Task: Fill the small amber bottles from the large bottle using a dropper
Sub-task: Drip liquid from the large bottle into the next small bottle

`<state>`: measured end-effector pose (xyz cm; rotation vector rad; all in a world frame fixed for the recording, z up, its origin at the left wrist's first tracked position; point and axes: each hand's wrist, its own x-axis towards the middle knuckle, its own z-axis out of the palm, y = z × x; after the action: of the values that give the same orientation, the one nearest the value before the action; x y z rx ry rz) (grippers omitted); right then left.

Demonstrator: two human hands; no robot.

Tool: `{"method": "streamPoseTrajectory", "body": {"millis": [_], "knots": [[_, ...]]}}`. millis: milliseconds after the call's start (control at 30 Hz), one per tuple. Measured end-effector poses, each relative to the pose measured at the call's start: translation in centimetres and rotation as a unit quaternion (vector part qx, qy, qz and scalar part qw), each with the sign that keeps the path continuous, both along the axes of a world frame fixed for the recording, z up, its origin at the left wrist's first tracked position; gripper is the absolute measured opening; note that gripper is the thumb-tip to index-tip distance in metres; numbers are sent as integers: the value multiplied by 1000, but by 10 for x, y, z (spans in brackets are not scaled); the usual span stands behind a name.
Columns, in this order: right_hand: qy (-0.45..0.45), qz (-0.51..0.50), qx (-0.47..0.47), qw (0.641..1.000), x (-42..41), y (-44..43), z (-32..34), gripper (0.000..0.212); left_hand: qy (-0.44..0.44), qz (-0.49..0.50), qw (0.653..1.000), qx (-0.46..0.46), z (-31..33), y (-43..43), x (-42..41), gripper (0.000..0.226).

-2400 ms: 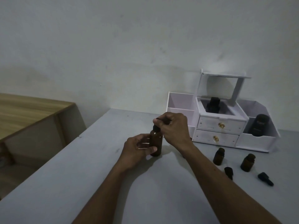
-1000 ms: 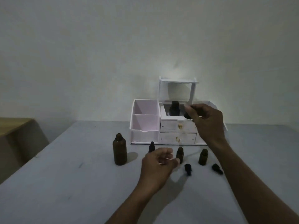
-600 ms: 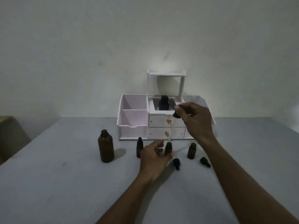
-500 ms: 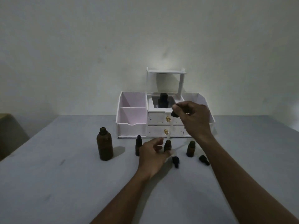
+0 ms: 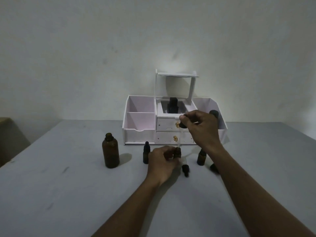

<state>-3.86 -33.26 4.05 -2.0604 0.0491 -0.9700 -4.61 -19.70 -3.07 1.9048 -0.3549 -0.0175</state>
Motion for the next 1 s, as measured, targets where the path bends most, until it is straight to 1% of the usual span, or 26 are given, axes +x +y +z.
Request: {"method": "streamPoseTrajectory", "body": {"millis": [67,200,500,733,900,1000], "knots": [[0,6,0,1000,-2,1,0,6,2,5,1000,-7,0,0,0,34],[-13,8,-4,1000,-2,1,1,10,13,11,1000,-14,0,0,-1,34],[-9,10,-20,1000,-1,0,-1,9,22,5,999,-25,1,-1,-4,34],[-11,9,-1,1000,-2,1,0,10,16,5,1000,-22,2,-1,-7,33],[-52,12,-8,999,-6,2,7,11,34,-3,999,-23,2,5,-7,53],[-80,11,-13,997,-10,4,13,18,41,-14,999,-8,-2,18,-8,53]]}}
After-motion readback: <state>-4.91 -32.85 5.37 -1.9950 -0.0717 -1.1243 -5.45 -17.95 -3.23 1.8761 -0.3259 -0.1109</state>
